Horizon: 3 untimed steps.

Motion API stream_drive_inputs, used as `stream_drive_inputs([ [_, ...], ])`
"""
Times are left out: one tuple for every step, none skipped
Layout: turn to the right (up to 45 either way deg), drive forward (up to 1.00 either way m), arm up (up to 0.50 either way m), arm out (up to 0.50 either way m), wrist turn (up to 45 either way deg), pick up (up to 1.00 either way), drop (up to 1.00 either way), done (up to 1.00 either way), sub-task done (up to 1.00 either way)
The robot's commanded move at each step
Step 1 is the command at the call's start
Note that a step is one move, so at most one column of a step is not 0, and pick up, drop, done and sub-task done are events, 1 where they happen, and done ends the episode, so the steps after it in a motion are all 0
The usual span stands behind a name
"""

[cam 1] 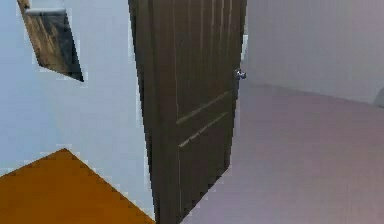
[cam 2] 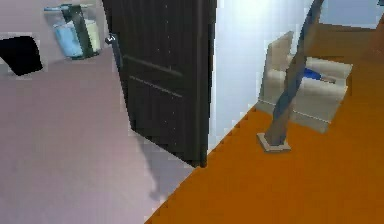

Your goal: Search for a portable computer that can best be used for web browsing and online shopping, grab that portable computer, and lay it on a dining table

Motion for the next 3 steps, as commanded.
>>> stream_drive_inputs([
  [-45.0,0.0,0.0,0.0,0.0,0.0,0.0,0.0,0.0],
  [-6.0,0.0,0.0,0.0,0.0,0.0,0.0,0.0,0.0],
  [0.0,0.85,0.0,0.0,0.0,0.0,0.0,0.0,0.0],
])
